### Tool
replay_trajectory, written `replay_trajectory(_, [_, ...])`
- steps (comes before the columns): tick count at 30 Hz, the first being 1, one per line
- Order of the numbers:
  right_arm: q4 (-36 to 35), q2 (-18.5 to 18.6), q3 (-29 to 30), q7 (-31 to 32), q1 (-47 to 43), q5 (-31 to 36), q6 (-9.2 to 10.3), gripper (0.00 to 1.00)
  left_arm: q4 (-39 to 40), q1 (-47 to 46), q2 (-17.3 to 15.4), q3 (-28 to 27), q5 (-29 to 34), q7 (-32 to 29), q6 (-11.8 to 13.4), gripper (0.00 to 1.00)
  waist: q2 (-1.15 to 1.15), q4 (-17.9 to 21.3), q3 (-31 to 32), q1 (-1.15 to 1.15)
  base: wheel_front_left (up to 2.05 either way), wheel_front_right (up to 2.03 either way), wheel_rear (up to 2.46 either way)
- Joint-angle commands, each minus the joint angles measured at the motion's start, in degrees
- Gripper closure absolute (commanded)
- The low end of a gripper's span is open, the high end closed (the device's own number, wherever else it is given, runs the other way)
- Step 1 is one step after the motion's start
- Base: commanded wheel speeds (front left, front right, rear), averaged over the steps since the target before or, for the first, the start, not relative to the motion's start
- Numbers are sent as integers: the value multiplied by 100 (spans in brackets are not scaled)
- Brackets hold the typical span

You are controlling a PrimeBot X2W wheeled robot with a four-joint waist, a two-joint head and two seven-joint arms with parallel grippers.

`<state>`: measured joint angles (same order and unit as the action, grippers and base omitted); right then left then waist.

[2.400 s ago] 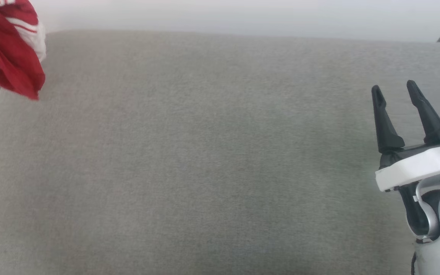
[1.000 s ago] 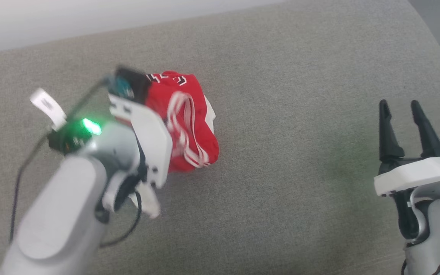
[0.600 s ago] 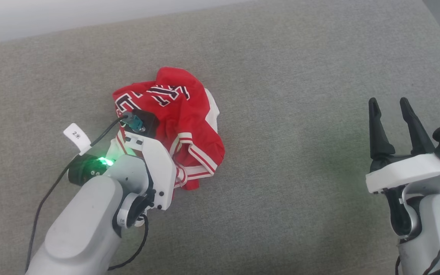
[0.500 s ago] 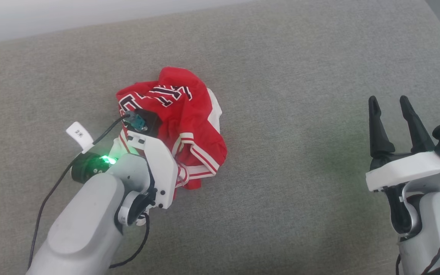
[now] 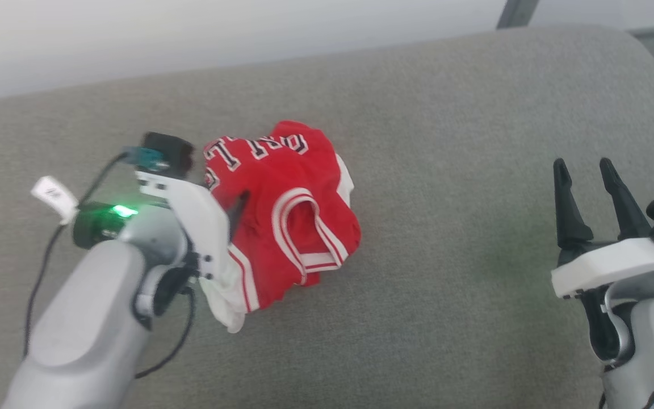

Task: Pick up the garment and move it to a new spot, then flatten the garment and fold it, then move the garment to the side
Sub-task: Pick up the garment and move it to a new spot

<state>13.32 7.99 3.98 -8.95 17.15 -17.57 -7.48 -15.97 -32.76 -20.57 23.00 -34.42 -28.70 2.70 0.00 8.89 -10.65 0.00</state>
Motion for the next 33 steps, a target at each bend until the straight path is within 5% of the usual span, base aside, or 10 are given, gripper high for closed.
replay_trajectory(1, [-6, 36, 11, 27, -52, 29, -2, 0, 23, 107, -46, -50, 7, 83, -22, 0, 0, -130, 146, 0, 0, 0, 0])
replay_trajectory(21, [-83, 193, 132, 340, -720, 72, -2, 0, 186, 1911, -733, -1597, -344, 3062, -91, 0, 0, -694, 1012, 0, 0, 0, 0])
replay_trajectory(33, [-153, 165, 106, 407, -860, 48, -2, 0, -133, 2712, -766, -2059, -503, 3973, -114, 0, 0, -732, 1142, 0, 0, 0, 0])
